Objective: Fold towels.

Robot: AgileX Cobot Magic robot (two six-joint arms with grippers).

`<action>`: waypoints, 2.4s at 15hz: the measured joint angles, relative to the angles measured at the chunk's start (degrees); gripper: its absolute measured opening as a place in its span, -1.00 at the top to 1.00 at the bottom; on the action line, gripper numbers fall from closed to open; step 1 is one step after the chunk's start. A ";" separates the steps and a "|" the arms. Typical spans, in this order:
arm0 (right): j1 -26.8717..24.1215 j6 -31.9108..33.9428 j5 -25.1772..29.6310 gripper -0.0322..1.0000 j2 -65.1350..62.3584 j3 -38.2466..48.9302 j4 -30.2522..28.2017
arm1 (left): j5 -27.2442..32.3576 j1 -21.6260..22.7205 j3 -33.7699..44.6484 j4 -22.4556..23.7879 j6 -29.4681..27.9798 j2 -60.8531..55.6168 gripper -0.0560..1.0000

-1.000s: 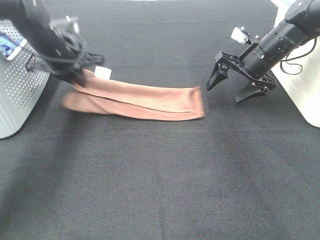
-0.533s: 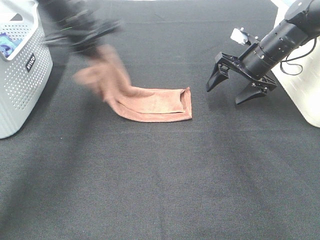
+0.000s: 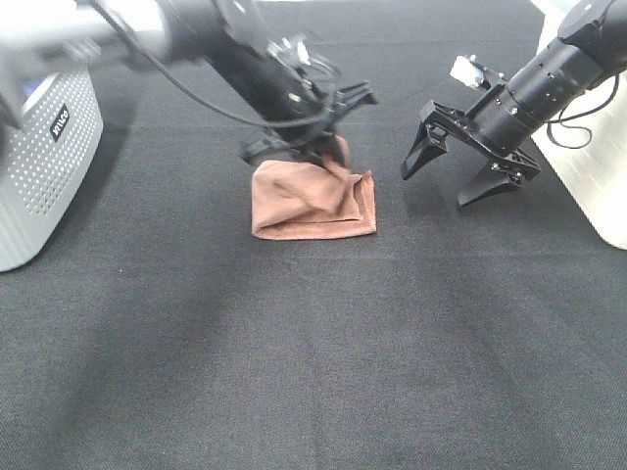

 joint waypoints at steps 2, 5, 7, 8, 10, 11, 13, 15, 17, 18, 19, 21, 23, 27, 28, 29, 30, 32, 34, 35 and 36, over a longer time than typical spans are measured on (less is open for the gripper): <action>0.00 0.00 0.00 -0.74 0.00 0.00 0.11 | -3.95 -0.40 -0.17 -4.76 0.52 0.11 -0.12; 0.00 0.00 0.57 -0.74 0.00 0.00 0.63 | -4.87 -0.40 -0.17 -8.42 4.98 0.06 -0.30; 0.00 -1.38 2.69 -0.74 0.00 0.00 5.33 | -4.24 1.09 -0.17 -7.05 13.35 -2.12 -0.32; 0.11 -3.09 3.78 -0.74 0.00 0.00 8.77 | -3.15 2.75 -0.17 -4.64 16.16 -3.72 -0.32; 1.78 -8.19 5.56 -0.74 0.00 0.00 16.16 | -0.34 5.96 -0.46 2.06 18.62 -6.82 -0.32; 3.50 -10.43 5.50 -0.74 0.00 0.00 19.65 | 1.55 7.56 -0.46 5.84 18.85 -7.73 -0.32; 8.19 -13.69 1.09 -0.72 0.00 0.00 23.49 | 6.53 9.28 -0.46 10.03 19.14 -8.19 -0.32; 10.60 -15.93 -1.89 -0.69 1.15 0.00 26.87 | 9.45 9.28 -0.46 10.83 19.71 -8.14 -0.32; 10.49 -18.51 -3.50 -0.68 4.01 -0.06 30.54 | 12.72 9.28 -0.46 12.03 19.88 -8.14 -0.32; 10.49 -18.51 -3.50 -0.68 4.01 -0.06 30.54 | 12.72 9.28 -0.46 12.03 19.88 -8.14 -0.32; 9.51 -19.48 -4.81 -0.68 6.53 -0.06 30.19 | 14.95 9.28 -0.46 12.38 19.94 -8.14 -0.32; 7.62 -19.19 -5.73 -0.68 8.54 -0.40 28.71 | 16.56 9.28 -0.46 12.43 19.94 -8.14 -0.32; 4.87 -18.16 -6.25 -0.67 8.59 -0.74 27.85 | 17.70 9.28 -0.46 12.43 19.94 -8.14 -0.32; 1.38 -17.36 -6.47 -0.66 8.14 -0.92 23.84 | 17.82 9.28 -0.46 12.49 19.94 -8.14 -0.32; 1.43 -16.56 -6.42 -0.66 7.28 -0.92 20.63 | 17.82 9.28 -0.46 12.55 19.94 -8.14 -0.32; 1.43 -15.81 -5.90 -0.66 6.47 -0.92 18.05 | 17.82 9.28 -0.46 12.72 19.94 -8.14 -0.32; 1.38 -15.24 -4.13 -0.66 4.53 -0.92 15.13 | 17.93 9.28 -0.46 12.95 19.94 -8.14 -0.32; 1.32 -14.61 -2.12 -0.66 2.29 -0.92 13.41 | 17.93 9.28 -0.46 12.95 19.94 -8.14 -0.32; 1.32 -11.29 1.55 -0.66 -2.06 -0.92 9.80 | 19.77 9.28 -0.46 12.95 19.94 -8.14 -0.32; 1.32 -8.82 3.09 -0.66 -4.07 -0.92 7.33 | 22.23 9.28 -0.46 12.95 20.23 -8.25 -0.32; 1.32 -5.39 5.79 -0.66 -6.30 -0.92 3.61 | 23.38 9.28 -0.46 13.18 20.86 -8.48 -0.32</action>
